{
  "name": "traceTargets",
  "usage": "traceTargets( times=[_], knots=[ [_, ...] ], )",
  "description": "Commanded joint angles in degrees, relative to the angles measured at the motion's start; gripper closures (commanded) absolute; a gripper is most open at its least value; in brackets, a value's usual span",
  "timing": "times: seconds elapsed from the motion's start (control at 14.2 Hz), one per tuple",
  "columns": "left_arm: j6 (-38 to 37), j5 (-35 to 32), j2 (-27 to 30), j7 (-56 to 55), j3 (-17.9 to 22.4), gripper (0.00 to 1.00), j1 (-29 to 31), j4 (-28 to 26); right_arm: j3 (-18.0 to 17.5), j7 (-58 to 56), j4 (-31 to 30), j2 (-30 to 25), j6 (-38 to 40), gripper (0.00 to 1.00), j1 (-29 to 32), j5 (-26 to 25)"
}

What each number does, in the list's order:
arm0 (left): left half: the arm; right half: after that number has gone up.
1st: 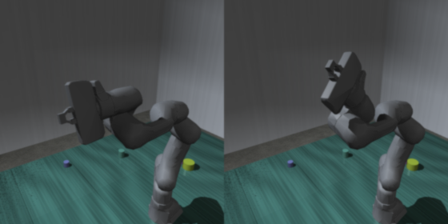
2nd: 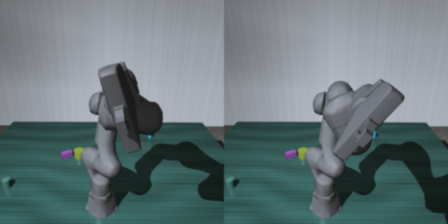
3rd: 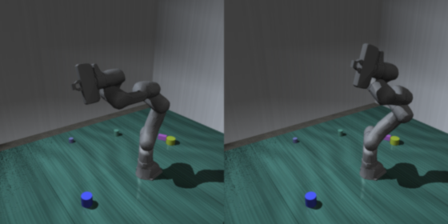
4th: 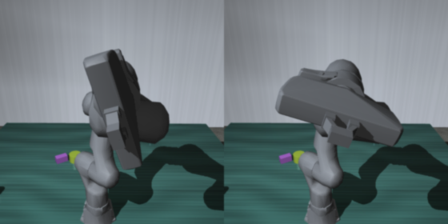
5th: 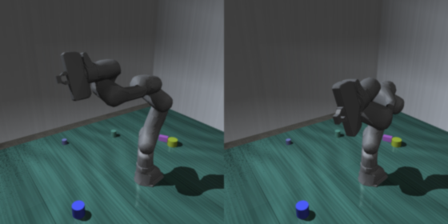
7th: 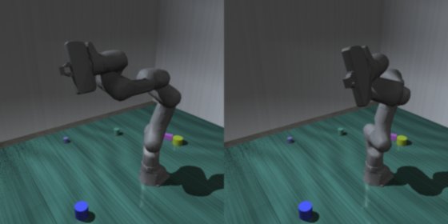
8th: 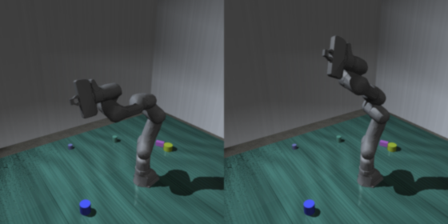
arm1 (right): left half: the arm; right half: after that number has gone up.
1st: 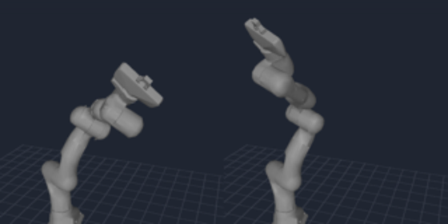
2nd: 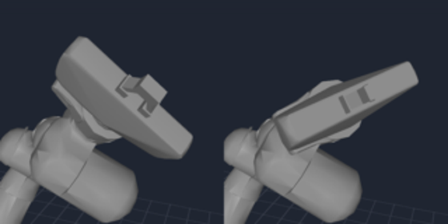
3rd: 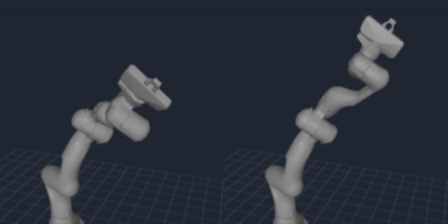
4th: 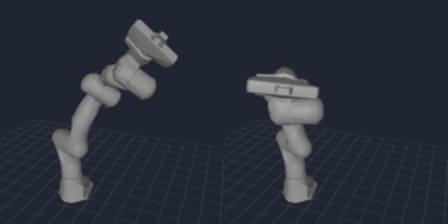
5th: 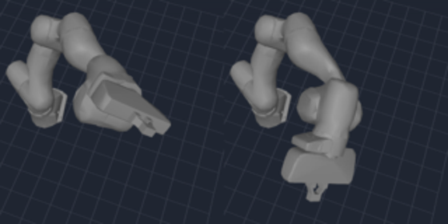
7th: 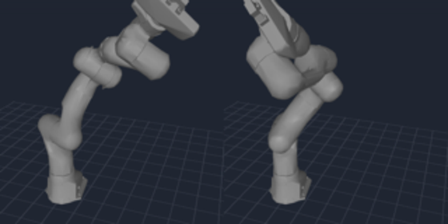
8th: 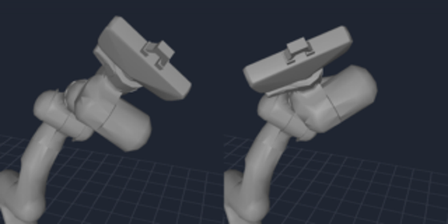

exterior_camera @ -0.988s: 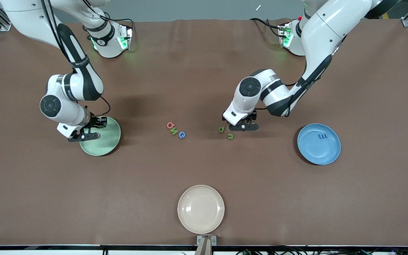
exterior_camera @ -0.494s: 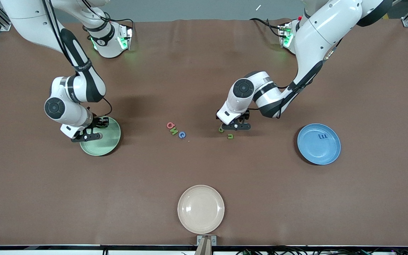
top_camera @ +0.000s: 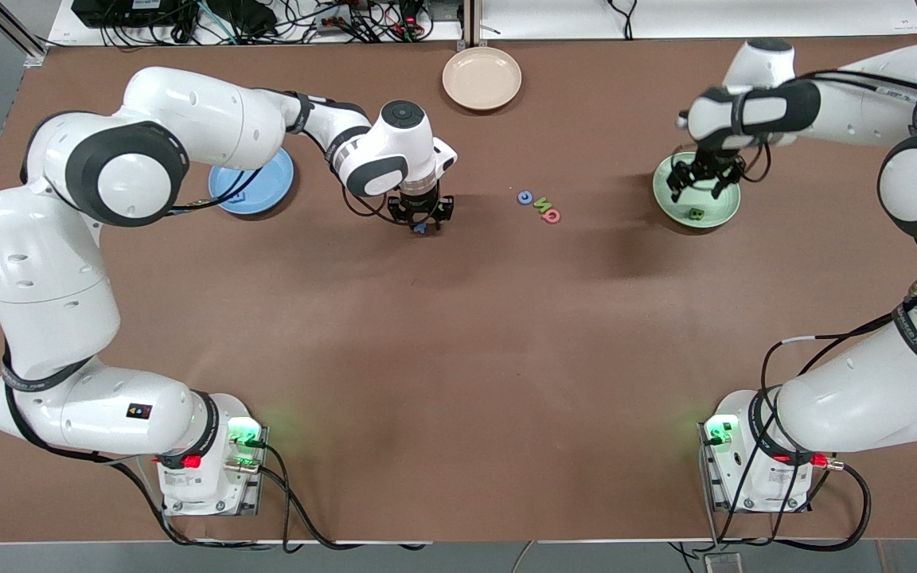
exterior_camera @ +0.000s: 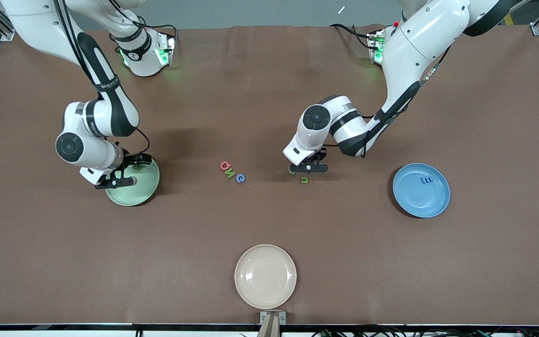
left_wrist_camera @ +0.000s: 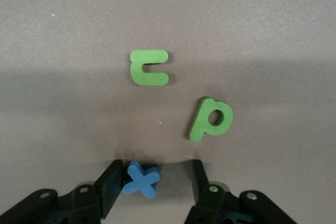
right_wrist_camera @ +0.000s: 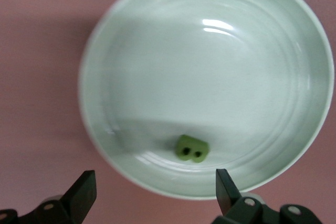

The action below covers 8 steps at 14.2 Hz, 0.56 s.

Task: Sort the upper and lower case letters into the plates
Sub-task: 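Drop the B on the green plate while the left gripper grasps the x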

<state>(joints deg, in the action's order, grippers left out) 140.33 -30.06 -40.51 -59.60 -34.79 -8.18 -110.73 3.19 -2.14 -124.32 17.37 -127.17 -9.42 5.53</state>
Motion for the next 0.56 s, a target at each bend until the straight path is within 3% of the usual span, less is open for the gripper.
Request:
traceTargets(
  times=[0.0, 0.28, 0.49],
  knots=[
    [0.1, -0.8, -0.4, -1.0, 0.8, 0.55, -0.6, 0.2, -0.3, 8.9, 2.1, -1.0, 2.2, 0.0, -3.9, 3.1],
    [0.0, -0.8, -0.1, -1.0, 0.8, 0.73, -0.5, 0.0, -0.2, 21.4, 2.9, -0.1, -4.0, 0.0, -12.6, 3.5],
    [-0.6, -0.8, 0.4, -1.0, 0.7, 0.84, 0.1, 0.0, -0.2, 24.6, 5.1, 3.4, -8.4, 0.0, -18.1, 3.6]
  ],
)
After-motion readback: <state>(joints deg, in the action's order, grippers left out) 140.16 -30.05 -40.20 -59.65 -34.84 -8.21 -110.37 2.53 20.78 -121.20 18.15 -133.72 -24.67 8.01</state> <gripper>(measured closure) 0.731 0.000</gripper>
